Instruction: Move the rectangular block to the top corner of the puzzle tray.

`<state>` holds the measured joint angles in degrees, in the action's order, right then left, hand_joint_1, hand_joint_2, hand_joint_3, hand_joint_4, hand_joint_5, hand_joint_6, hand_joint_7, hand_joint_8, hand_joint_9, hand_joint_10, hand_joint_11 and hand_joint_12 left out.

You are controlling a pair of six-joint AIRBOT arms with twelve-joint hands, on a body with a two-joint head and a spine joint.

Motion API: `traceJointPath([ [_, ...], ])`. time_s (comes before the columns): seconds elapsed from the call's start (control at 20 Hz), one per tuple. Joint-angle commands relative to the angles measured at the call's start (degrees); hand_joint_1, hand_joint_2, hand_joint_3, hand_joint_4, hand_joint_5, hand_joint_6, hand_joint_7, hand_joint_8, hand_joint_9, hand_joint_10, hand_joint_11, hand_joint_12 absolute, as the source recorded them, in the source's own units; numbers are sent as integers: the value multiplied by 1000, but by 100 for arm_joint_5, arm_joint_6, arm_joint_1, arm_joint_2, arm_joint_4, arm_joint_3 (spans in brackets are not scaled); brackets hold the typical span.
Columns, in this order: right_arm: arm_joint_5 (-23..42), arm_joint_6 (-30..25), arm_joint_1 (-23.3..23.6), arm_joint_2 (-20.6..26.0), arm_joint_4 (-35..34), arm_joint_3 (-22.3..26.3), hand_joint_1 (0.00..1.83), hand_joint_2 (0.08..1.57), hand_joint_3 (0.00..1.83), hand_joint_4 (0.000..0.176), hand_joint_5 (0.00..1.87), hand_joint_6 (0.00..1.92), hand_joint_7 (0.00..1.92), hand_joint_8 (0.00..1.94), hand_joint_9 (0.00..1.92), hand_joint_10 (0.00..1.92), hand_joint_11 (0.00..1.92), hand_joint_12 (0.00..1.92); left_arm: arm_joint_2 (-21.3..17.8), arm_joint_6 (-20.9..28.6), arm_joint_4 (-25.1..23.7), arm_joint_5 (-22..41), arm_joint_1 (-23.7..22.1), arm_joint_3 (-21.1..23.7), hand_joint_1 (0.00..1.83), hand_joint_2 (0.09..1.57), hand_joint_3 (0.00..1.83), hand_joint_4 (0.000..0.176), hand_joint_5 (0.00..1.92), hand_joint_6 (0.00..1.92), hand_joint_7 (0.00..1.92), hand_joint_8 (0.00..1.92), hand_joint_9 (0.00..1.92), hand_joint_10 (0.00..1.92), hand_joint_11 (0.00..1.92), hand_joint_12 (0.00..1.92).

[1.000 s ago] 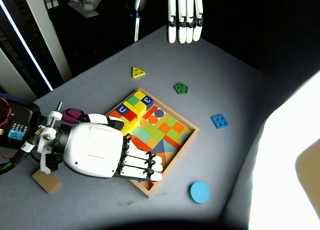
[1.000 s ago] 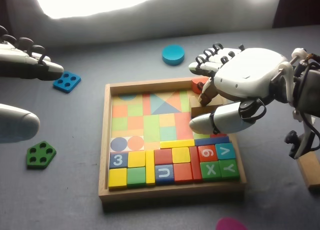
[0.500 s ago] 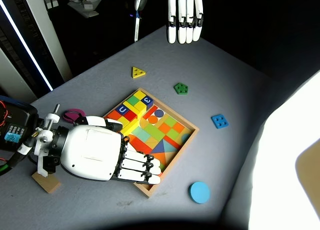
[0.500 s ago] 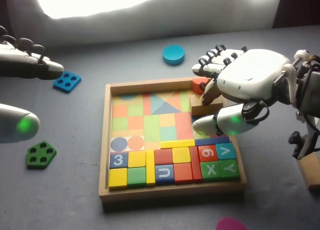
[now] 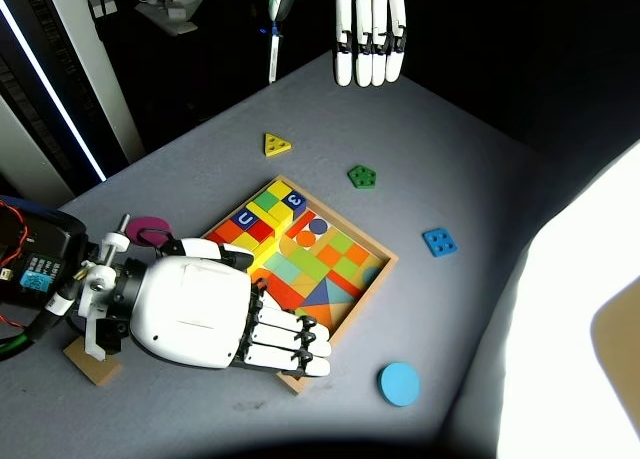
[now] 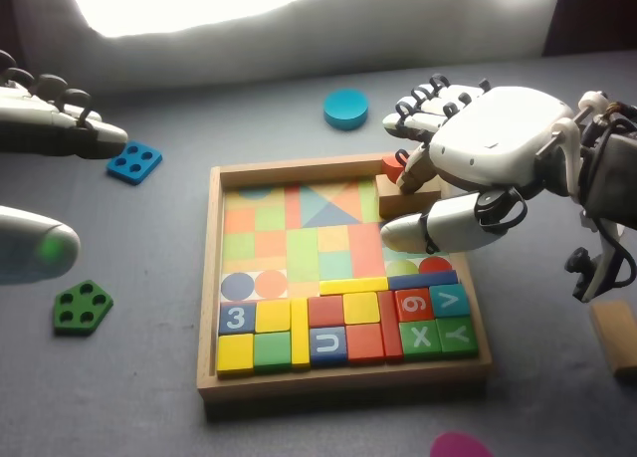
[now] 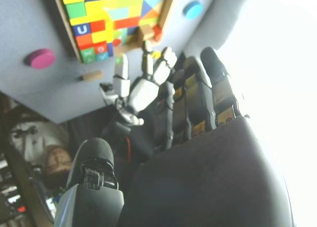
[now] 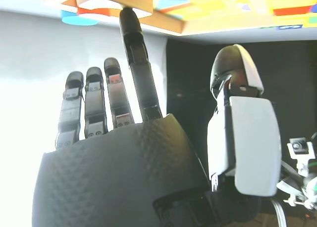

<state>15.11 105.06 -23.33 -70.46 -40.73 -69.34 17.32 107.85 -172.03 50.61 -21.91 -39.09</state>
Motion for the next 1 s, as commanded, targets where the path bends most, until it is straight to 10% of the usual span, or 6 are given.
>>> traceJointPath([
  [0.0,340,37,32,6,58,-60,0,1134,0,0,753,18,64,5,0,0,0,0,-31,7,-55,-527,-65,15,0,1277,0,17,180,3,172,3,224,9,0,523],
  [0.95,461,127,181,-246,59,-426,0,1132,0,0,731,7,47,5,0,0,0,0,-30,7,-55,-527,-90,17,0,1269,0,24,155,6,130,9,116,5,0,461],
])
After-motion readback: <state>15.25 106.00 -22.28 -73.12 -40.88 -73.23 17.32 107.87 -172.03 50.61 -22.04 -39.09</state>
